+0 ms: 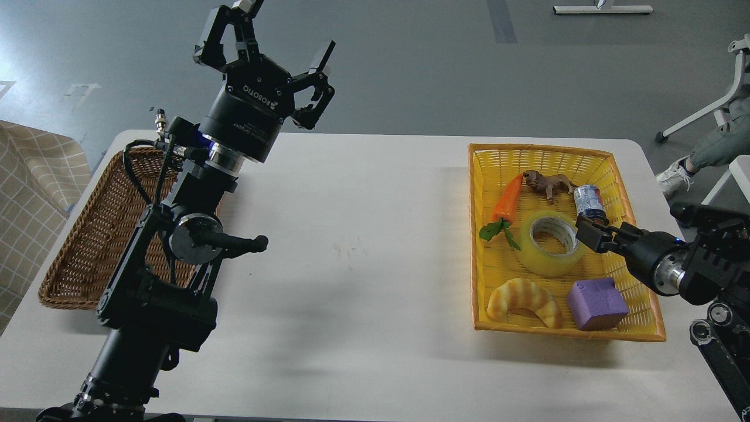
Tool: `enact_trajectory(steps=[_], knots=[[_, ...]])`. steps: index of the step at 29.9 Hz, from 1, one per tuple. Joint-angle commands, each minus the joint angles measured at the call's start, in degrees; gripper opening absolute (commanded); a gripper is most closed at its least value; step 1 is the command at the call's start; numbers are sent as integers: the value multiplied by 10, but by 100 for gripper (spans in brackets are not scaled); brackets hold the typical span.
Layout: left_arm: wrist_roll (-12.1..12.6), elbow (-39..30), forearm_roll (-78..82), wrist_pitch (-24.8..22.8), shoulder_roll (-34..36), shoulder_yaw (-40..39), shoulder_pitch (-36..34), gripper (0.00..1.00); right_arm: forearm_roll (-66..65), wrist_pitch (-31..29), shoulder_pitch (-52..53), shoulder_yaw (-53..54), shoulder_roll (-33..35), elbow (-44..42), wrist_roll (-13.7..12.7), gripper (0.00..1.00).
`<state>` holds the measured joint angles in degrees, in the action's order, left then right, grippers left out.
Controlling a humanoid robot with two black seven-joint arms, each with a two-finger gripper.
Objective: Place and transfer tape with both arms
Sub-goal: 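Reach the right gripper into the tray and grasp the clear tape roll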
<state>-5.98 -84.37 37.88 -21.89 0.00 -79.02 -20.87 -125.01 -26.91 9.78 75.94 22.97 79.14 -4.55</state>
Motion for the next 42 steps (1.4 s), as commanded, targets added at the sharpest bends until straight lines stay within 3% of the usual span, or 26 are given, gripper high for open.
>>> enact_trajectory(steps=[1,32,33,35,42], knots=[[0,-1,0,0,0,0,-2,98,0,1,0,0,-1,-2,1,82],[1,-1,-1,2,10,-3,-1,98,0,7,13,-45,-21,-30,2,71],[1,-1,-1,3,10,-3,-1,98,0,7,13,-46,-20,-30,2,69],[1,-1,-1,3,11,-3,-1,98,0,7,13,-48,-19,-31,2,56],[1,-1,-2,4,11,-9,-1,98,0,7,14,-49,-14,-44,2,44]])
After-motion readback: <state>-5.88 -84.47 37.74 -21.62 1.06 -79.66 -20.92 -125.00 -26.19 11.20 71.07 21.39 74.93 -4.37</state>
